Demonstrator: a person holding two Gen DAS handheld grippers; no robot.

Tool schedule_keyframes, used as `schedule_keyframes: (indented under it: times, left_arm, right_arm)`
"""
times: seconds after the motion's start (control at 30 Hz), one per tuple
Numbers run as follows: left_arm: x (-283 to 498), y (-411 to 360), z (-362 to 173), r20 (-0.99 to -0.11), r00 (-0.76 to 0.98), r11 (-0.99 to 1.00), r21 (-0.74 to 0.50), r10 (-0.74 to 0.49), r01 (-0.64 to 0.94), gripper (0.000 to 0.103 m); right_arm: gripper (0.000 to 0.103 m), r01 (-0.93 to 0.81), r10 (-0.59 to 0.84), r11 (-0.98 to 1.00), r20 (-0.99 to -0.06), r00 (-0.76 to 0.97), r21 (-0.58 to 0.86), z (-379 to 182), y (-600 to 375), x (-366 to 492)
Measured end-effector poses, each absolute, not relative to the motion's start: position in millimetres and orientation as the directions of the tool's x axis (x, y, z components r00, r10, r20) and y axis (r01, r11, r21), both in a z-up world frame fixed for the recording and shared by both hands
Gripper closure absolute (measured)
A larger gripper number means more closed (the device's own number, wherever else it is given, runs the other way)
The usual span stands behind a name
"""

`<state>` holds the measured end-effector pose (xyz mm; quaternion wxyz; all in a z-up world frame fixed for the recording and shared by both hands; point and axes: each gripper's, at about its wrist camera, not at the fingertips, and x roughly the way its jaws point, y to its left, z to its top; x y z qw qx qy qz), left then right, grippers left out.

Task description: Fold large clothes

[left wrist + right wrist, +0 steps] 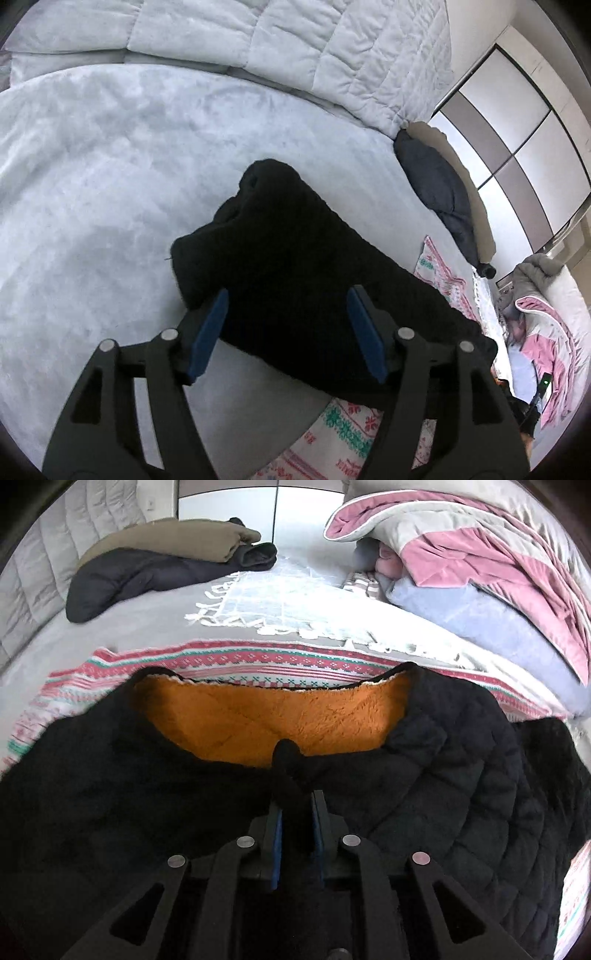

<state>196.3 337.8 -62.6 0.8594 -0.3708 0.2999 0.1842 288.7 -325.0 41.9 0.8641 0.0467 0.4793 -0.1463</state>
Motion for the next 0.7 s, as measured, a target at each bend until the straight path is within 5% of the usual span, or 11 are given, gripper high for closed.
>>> schedule_keyframes:
  times: [0.1,0.17,0.43,0.47,0.6,0.7]
  left_arm:
    - [184.4,340.7,-50.9,-0.632,0.766,0.649,-0.534,0.118,-0.541,0.029]
    - [180.9,346.1,-47.3,-0.629,0.766,0.644,-0.533,0.133,-0.549,0.024]
    - [196.3,354.9,-89.1,-0.675,0.731,0.599,-0.544,0.105,-0.588,0.024]
    - [200.9,352.6,-88.2,-0.66,0.742,0.614,-0.541,0.113,-0.575,0.028]
    - [216.1,351.7,-85.5,-0.611,0.789,0.624,-0.59,0.068,-0.511,0.091]
    - [204.4,355.9,-47.2,-0.454,0.882,0.677,-0.61,0.127,-0.412,0.091]
  right_arm:
    - [0.052,0.257,-0.094,0.965,-0.837,0.54,0.058,60.8,-326.7,273.5]
    - [0.044,0.232,-0.065,0.969,-0.818,0.572,0.086,77.2,-325.2,261.3]
    - [0.035,0.124,0.053,0.981,-0.818,0.573,0.151,105.2,-308.3,220.5]
    - [0.035,0.11,0.065,0.982,-0.822,0.565,0.153,104.3,-304.3,216.4]
    - [0.035,0.043,0.104,0.988,-0.843,0.527,0.149,98.8,-278.7,202.7]
    - [0.035,-0.02,0.112,0.993,-0.849,0.516,0.119,101.6,-260.0,199.9]
